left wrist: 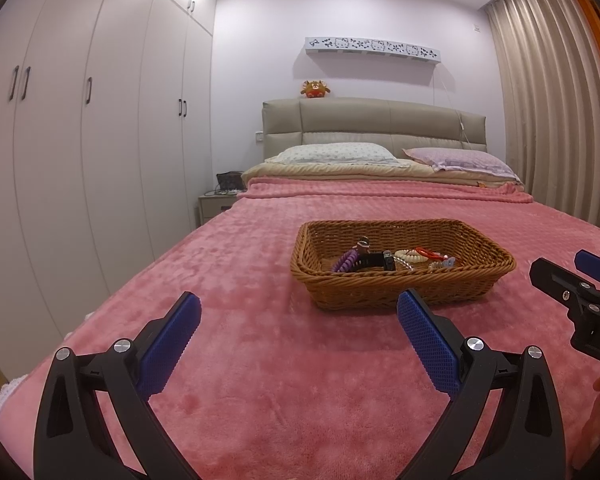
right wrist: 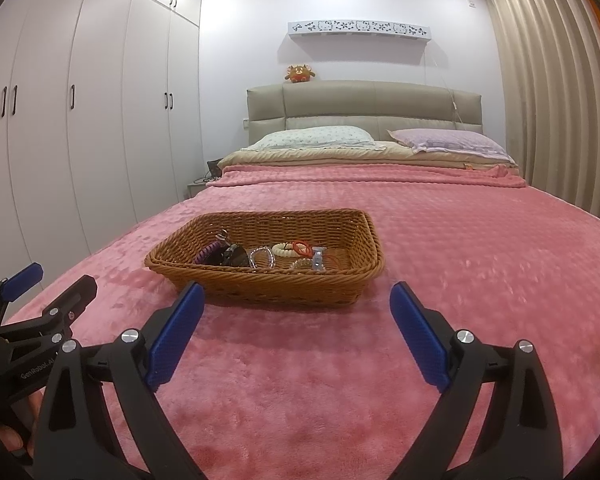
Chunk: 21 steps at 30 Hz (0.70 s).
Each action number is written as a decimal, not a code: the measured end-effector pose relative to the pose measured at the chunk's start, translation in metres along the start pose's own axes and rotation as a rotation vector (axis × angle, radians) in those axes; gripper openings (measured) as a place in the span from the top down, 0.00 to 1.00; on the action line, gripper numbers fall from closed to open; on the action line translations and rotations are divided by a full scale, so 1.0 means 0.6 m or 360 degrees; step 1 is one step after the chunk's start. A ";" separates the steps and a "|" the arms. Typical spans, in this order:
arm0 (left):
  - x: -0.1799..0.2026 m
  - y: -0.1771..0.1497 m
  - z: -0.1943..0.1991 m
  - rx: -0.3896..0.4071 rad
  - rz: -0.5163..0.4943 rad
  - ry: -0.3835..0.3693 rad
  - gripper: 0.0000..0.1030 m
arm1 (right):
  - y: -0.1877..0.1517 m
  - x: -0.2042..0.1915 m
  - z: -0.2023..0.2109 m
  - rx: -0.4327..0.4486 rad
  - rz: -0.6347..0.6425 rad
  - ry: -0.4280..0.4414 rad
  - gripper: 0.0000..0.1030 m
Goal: Organize jewelry
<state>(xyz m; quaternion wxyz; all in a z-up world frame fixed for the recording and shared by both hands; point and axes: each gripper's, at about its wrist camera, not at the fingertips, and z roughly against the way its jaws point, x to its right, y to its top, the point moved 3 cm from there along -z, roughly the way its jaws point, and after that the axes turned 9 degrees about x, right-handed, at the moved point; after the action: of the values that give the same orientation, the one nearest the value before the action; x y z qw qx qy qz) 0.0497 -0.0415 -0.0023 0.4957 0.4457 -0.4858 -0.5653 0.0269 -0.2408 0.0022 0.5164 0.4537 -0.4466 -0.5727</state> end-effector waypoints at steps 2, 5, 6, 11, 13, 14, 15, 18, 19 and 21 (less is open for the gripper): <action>0.000 -0.002 0.000 0.0000 0.0000 -0.0001 0.07 | 0.000 0.000 0.000 -0.0002 0.0002 0.0002 0.13; 0.000 -0.002 0.000 -0.0003 0.0000 0.0000 0.07 | -0.001 0.000 0.001 -0.0001 0.0008 0.0003 0.13; -0.001 -0.002 -0.001 -0.0005 0.0001 -0.0001 0.07 | -0.001 -0.001 0.001 -0.0001 0.0010 0.0004 0.13; -0.003 -0.003 -0.002 -0.0017 0.0011 -0.0004 0.07 | -0.002 -0.002 0.000 -0.0004 0.0012 0.0004 0.13; -0.003 -0.003 -0.002 -0.0015 0.0008 -0.0009 0.07 | -0.003 -0.002 0.000 -0.0008 0.0011 0.0006 0.13; -0.003 -0.003 -0.002 -0.0013 0.0009 -0.0015 0.07 | -0.002 -0.003 0.000 -0.0009 0.0011 0.0007 0.13; -0.003 -0.003 -0.001 -0.0012 0.0009 -0.0021 0.07 | -0.002 -0.003 0.000 -0.0009 0.0012 0.0008 0.13; -0.001 -0.003 -0.003 -0.0016 0.0003 -0.0020 0.07 | -0.002 -0.003 0.000 -0.0008 0.0013 0.0007 0.13; -0.001 -0.003 -0.003 -0.0016 0.0003 -0.0020 0.07 | -0.002 -0.003 0.001 -0.0005 0.0015 0.0008 0.13; -0.001 -0.003 -0.004 -0.0019 0.0001 -0.0014 0.07 | -0.002 -0.003 0.001 -0.0001 0.0020 0.0009 0.13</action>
<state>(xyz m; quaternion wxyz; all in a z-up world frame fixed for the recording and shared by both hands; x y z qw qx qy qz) 0.0517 -0.0413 -0.0046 0.4964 0.4402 -0.4847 -0.5699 0.0261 -0.2386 0.0015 0.5214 0.4523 -0.4477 -0.5684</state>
